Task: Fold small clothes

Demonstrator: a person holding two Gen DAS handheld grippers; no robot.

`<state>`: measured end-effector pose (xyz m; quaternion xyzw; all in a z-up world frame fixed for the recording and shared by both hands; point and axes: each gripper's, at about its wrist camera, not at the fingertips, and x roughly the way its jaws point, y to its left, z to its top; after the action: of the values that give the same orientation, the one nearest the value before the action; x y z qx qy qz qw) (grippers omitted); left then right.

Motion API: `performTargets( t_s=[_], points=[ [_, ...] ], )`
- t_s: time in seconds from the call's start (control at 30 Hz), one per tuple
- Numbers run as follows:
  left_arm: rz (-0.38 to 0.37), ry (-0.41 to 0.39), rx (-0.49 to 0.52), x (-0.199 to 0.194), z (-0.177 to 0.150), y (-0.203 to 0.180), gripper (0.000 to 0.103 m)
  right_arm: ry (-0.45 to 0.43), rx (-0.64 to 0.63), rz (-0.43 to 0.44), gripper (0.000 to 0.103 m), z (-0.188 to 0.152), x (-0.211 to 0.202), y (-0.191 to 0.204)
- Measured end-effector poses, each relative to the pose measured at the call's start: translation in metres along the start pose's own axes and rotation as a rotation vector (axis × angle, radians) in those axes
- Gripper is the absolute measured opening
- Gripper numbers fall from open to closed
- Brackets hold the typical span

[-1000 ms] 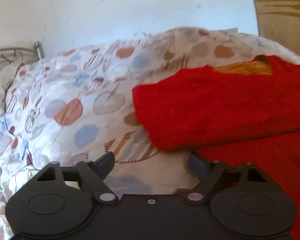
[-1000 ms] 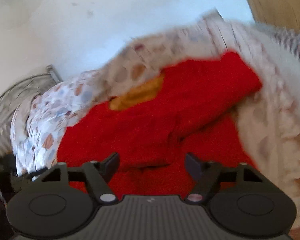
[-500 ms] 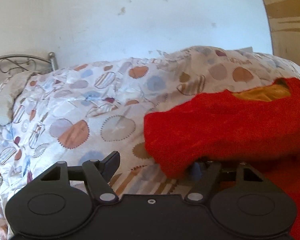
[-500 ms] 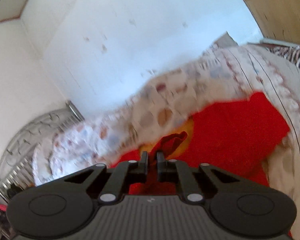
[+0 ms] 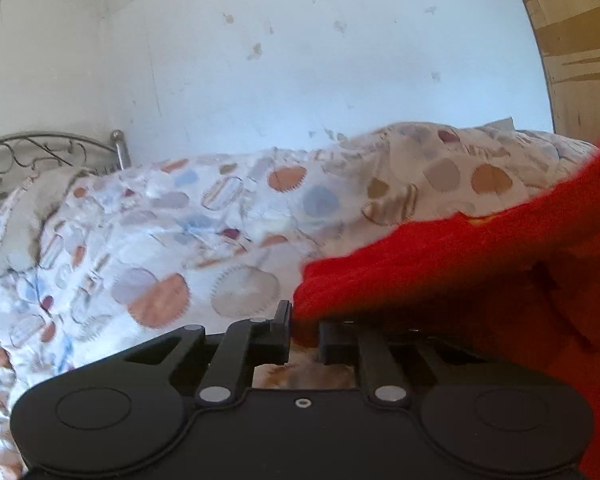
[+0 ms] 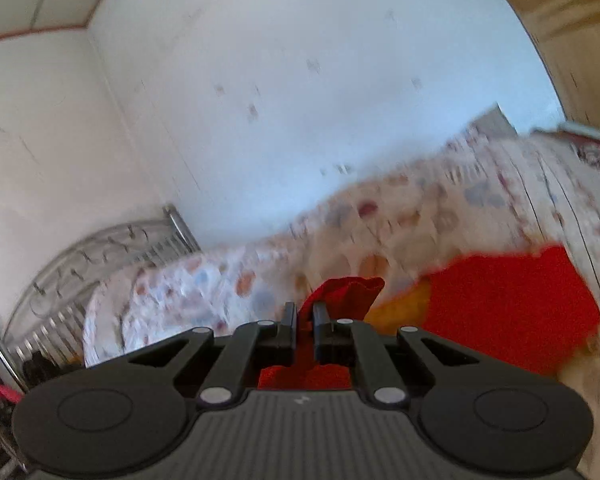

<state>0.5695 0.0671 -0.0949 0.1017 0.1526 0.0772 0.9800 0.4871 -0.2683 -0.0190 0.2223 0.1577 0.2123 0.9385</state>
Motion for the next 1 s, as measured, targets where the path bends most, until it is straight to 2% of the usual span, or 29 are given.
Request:
performTargets(
  t_s=[0.2, 0.27, 0.37, 0.47, 0.53, 0.57, 0.6, 0.63, 0.67, 0.7, 0.77, 0.8, 0.83, 0.93, 1.0],
  points=[
    [-0.024, 0.095, 0.041, 0.007, -0.017, 0.010, 0.011, 0.175, 0.044, -0.102, 0.008, -0.062, 0.005, -0.024],
    [-0.041, 0.126, 0.051, 0.009, -0.025, 0.008, 0.011, 0.212, 0.051, -0.128, 0.008, -0.077, 0.006, -0.030],
    [-0.056, 0.118, 0.049, 0.005, -0.025, 0.009, 0.012, 0.225, 0.016, -0.153, 0.008, -0.090, -0.001, -0.026],
    [-0.081, 0.151, 0.029, 0.003, -0.024, 0.013, 0.024, 0.224, -0.012, -0.174, 0.013, -0.092, -0.006, -0.023],
    [-0.083, 0.175, 0.024, -0.005, -0.026, 0.015, 0.047, 0.221, -0.031, -0.198, 0.018, -0.092, -0.012, -0.020],
    [-0.075, 0.176, 0.023, -0.012, -0.028, 0.017, 0.054, 0.222, -0.035, -0.206, 0.025, -0.093, -0.017, -0.021],
    [-0.067, 0.176, 0.020, -0.020, -0.030, 0.019, 0.068, 0.220, -0.034, -0.209, 0.032, -0.093, -0.025, -0.021],
    [-0.065, 0.181, 0.015, -0.030, -0.031, 0.022, 0.077, 0.217, -0.035, -0.218, 0.047, -0.094, -0.033, -0.022],
    [-0.064, 0.184, 0.007, -0.040, -0.033, 0.025, 0.080, 0.211, -0.041, -0.225, 0.058, -0.095, -0.043, -0.022],
    [-0.066, 0.188, -0.003, -0.049, -0.034, 0.027, 0.084, 0.204, -0.051, -0.227, 0.062, -0.095, -0.053, -0.022],
    [-0.081, 0.202, -0.030, -0.071, -0.037, 0.033, 0.092, 0.188, -0.087, -0.236, 0.082, -0.098, -0.078, -0.020],
    [-0.093, 0.208, -0.048, -0.082, -0.039, 0.035, 0.100, 0.180, -0.105, -0.245, 0.087, -0.099, -0.089, -0.020],
    [-0.108, 0.212, -0.064, -0.093, -0.040, 0.037, 0.102, 0.170, -0.130, -0.255, 0.092, -0.102, -0.102, -0.019],
    [-0.193, 0.216, -0.109, -0.127, -0.046, 0.040, 0.102, 0.158, -0.186, -0.299, 0.102, -0.111, -0.138, -0.018],
    [-0.247, 0.223, -0.131, -0.145, -0.050, 0.038, 0.102, 0.151, -0.204, -0.320, 0.103, -0.118, -0.162, -0.021]
  ],
)
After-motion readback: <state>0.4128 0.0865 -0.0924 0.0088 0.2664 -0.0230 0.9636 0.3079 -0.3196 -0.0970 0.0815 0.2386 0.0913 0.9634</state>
